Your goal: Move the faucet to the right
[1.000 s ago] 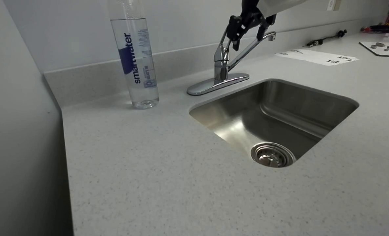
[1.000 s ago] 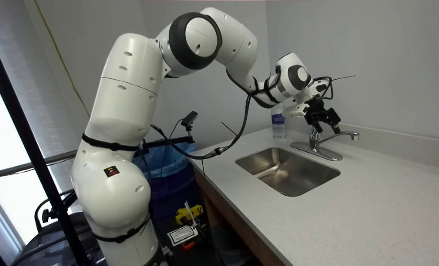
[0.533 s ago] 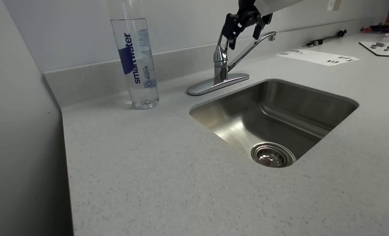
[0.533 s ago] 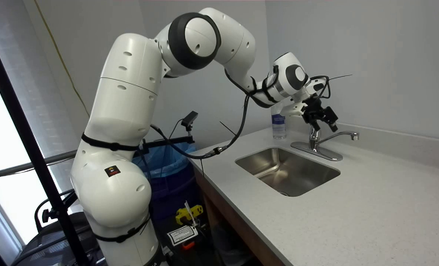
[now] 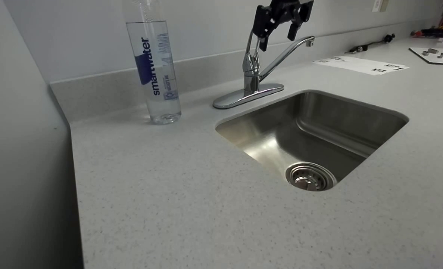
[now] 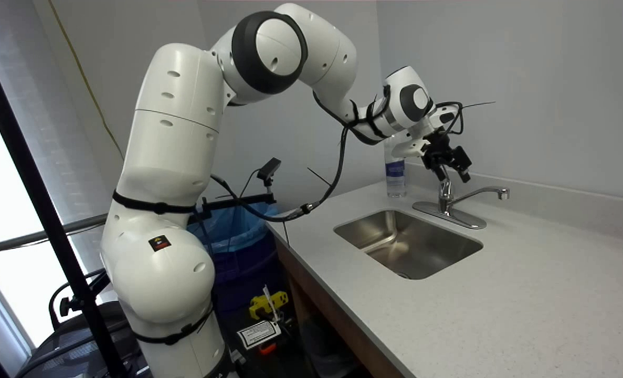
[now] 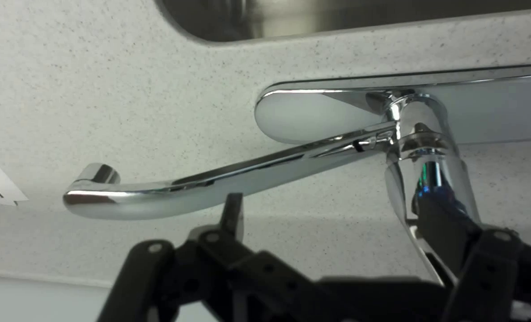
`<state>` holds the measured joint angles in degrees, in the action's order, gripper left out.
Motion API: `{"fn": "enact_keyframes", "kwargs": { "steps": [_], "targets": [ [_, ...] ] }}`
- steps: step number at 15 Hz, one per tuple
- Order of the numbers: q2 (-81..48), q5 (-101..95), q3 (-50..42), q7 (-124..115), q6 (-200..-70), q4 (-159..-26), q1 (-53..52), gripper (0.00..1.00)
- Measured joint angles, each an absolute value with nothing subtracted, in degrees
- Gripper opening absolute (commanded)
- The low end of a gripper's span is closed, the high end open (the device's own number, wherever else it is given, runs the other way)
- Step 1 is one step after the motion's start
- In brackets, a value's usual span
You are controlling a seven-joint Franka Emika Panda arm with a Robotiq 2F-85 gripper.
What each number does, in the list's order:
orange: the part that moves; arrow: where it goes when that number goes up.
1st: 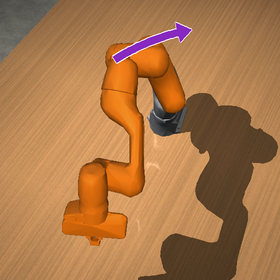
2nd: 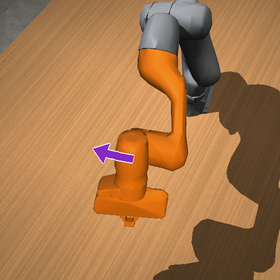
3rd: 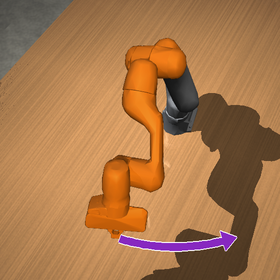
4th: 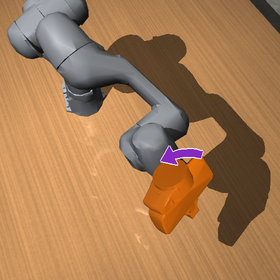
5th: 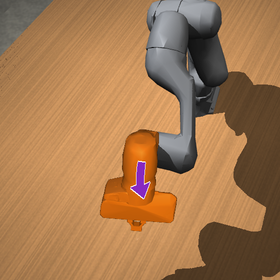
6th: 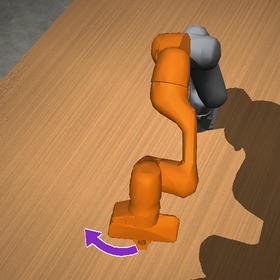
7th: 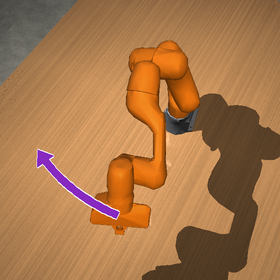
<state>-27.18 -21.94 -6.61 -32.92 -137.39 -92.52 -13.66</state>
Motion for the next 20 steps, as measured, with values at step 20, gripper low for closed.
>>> {"fn": "enact_keyframes", "kwargs": {
  "steps": [20],
  "targets": [
    [-1.6, -9.19, 1.14, -24.97, -130.72, -109.26, -11.62, 1.0]
  ]
}}
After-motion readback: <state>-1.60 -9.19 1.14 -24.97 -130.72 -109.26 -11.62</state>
